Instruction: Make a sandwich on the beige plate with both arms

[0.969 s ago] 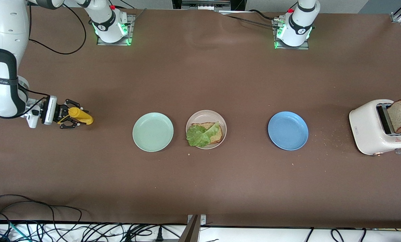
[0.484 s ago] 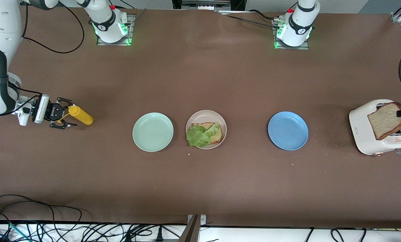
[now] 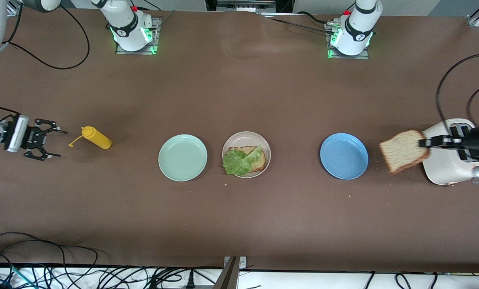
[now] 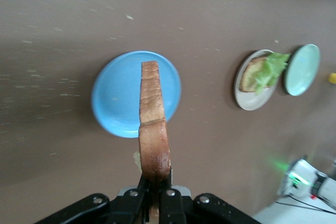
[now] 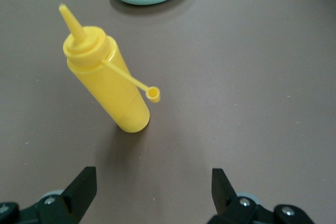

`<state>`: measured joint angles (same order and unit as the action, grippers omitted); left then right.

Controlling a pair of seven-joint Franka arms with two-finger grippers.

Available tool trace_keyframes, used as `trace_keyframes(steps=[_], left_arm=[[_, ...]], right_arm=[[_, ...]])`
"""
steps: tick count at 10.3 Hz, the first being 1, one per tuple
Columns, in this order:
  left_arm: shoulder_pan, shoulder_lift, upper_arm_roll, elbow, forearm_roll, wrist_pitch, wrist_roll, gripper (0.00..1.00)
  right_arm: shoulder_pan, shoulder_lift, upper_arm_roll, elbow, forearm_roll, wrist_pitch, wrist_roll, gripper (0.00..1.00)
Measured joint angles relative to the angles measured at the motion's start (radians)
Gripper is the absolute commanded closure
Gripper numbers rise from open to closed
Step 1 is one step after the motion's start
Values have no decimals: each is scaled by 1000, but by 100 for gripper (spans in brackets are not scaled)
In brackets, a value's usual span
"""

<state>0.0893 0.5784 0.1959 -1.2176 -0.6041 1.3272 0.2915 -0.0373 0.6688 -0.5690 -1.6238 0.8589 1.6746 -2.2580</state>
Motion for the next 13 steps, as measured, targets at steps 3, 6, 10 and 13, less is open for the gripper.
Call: trace_keyframes(steps=[3, 6, 10, 13], left_arm=[[-9, 74, -113, -20, -218, 1, -1, 100], [-54, 137, -218, -20, -356, 51, 0, 100], [-269, 179, -227, -22, -439, 310, -10, 100], [-351, 203, -227, -49, -483, 417, -11, 100]], right_arm=[[-13, -9, -15, 222, -99, -123, 389, 3], [2, -13, -15, 457, -147, -290, 921, 1], [155, -38, -13, 560, -236, -358, 1587, 0], [259, -65, -13, 566, -351, -360, 1871, 0]])
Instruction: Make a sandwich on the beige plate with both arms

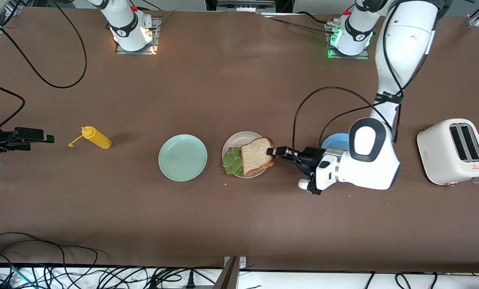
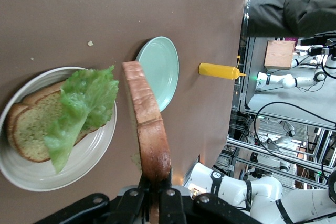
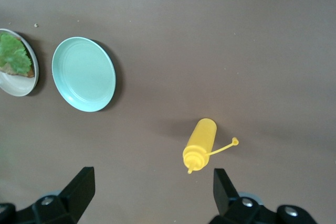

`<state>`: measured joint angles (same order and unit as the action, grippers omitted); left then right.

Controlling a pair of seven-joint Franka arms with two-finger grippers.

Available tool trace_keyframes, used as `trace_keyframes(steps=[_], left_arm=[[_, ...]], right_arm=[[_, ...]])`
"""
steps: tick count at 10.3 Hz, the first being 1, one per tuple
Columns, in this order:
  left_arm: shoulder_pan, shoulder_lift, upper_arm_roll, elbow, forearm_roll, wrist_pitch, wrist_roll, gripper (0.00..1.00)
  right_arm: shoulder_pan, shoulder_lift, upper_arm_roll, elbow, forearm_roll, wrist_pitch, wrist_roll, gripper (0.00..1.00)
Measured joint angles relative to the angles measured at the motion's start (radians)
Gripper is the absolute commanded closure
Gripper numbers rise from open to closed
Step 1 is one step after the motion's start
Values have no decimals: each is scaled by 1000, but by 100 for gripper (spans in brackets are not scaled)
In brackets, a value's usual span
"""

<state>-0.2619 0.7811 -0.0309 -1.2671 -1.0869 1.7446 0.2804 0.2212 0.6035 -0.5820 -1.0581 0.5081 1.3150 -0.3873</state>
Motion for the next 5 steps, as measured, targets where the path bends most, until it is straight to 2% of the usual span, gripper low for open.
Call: trace_keyframes(steps=[3, 5], left_arm=[[-34, 40, 0, -23, -61, 13, 0, 100], [-47, 60, 0, -25, -105, 15, 0, 100]], right_arm=[[5, -14, -1, 0, -18, -40, 143, 0], [12, -32, 10, 0, -89, -46, 172, 0]])
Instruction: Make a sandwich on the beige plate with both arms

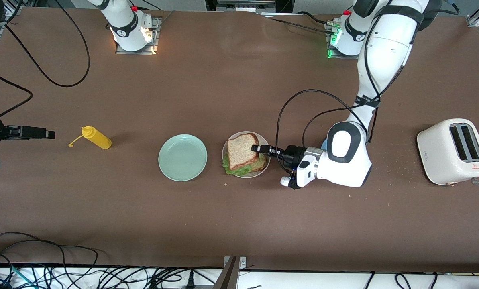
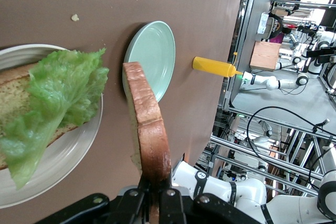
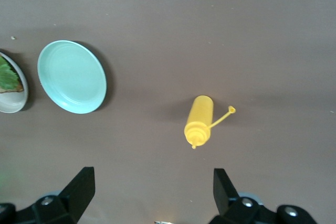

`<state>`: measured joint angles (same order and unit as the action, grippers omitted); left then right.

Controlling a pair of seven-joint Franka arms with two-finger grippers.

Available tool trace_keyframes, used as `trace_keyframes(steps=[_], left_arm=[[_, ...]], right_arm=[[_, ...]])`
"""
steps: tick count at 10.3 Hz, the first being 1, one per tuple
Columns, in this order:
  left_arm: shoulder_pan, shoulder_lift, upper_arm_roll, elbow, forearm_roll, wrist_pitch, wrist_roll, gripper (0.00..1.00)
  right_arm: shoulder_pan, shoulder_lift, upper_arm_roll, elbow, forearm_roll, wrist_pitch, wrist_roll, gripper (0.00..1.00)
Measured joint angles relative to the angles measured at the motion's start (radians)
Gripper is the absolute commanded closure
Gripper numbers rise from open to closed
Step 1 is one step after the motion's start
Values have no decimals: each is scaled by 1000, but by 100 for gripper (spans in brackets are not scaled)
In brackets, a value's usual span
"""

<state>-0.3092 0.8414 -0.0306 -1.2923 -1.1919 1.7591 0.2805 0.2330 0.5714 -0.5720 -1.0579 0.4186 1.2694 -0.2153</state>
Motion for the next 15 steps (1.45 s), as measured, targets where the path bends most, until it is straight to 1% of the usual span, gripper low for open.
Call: trace_keyframes(steps=[1, 2, 4, 5, 6, 7, 8, 11, 13, 15], left_arm=[[-3, 2, 0, -1, -4, 0, 0, 100], [-4, 3, 0, -3, -4, 0, 0, 100], [-4, 8, 1, -26, -4, 0, 5, 100], [-4, 15, 2, -33, -4, 1, 12, 100], [-4, 21, 2, -36, -4, 2, 17, 100], [-4, 25, 2, -39, -4, 2, 19, 100], [-4, 30, 2, -40, -4, 2, 22, 100], [-7, 47, 2, -40, -4, 40, 30, 100], [-16, 58, 2, -41, -4, 60, 33, 100], [-23, 67, 2, -42, -4, 99, 34, 100]], right_arm=[[1, -19, 37, 0, -64, 1, 29, 0], [-3, -41, 95, 0, -139, 5, 62, 0], [-40, -79, 250, -4, -303, 29, 124, 0], [-80, -105, 339, -25, -367, 59, 149, 0], [-116, -137, 402, -65, -406, 101, 166, 0], [-132, -172, 429, -117, -425, 139, 171, 0], [-138, -205, 437, -170, -431, 170, 171, 0], [-139, -278, 441, -302, -433, 254, 171, 0], [-139, -317, 442, -366, -433, 289, 171, 0], [-139, -337, 443, -394, -435, 297, 171, 0]])
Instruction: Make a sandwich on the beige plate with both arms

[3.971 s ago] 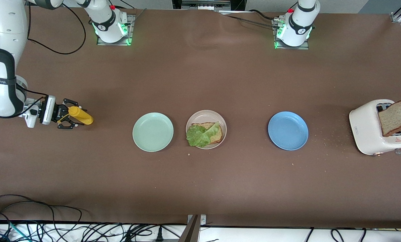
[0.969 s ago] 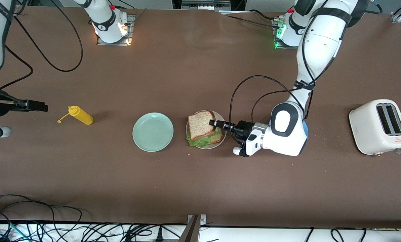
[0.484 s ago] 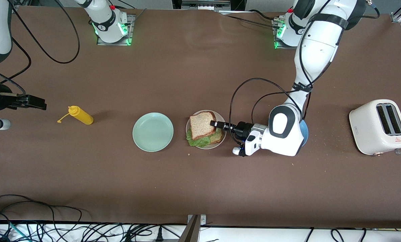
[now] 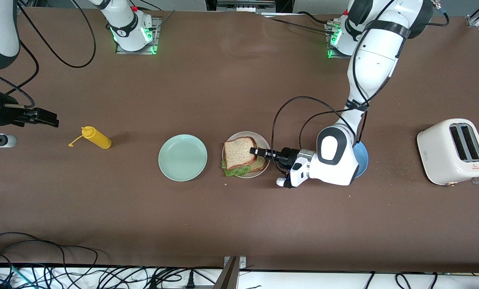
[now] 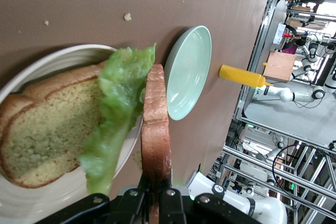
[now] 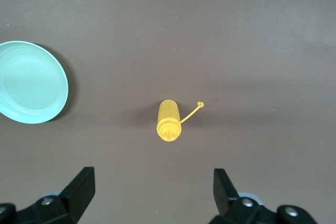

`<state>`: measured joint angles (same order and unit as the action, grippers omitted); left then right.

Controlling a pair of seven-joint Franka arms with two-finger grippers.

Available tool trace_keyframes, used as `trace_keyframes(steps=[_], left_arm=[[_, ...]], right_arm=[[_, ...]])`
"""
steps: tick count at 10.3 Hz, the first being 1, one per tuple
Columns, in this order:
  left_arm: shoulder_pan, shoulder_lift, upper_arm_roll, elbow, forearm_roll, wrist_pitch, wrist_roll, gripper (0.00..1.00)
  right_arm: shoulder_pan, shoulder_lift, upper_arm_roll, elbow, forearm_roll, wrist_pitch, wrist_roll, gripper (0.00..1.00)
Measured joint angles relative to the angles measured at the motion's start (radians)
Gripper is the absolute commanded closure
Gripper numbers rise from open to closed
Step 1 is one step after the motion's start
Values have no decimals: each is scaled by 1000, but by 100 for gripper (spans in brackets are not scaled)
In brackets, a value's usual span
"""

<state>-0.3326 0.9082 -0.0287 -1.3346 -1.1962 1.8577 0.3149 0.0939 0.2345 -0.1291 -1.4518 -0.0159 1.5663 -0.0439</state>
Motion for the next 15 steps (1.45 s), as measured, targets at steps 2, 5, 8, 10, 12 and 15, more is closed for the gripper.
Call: trace_keyframes(steps=[2, 5, 8, 10, 12, 15], left_arm=[[-2, 9, 2, -5, 0, 11, 1, 47], [8, 10, 15, -9, 9, 15, 5, 0], [32, 10, 17, -9, 49, 10, 6, 0], [53, 9, 17, -9, 61, -8, 6, 0], [87, 1, 17, -7, 107, -41, 6, 0], [178, -44, 20, -1, 230, -106, -10, 0]], right_arm=[[0, -21, 1, -42, -1, 42, 0, 0], [0, -46, 5, -81, -14, 74, 0, 0], [0, -48, 34, -82, -64, 74, 0, 0], [0, -47, 36, -86, -65, 76, 0, 0], [0, -45, 37, -94, -65, 81, 0, 0], [0, -45, 37, -95, -65, 84, 1, 0]])
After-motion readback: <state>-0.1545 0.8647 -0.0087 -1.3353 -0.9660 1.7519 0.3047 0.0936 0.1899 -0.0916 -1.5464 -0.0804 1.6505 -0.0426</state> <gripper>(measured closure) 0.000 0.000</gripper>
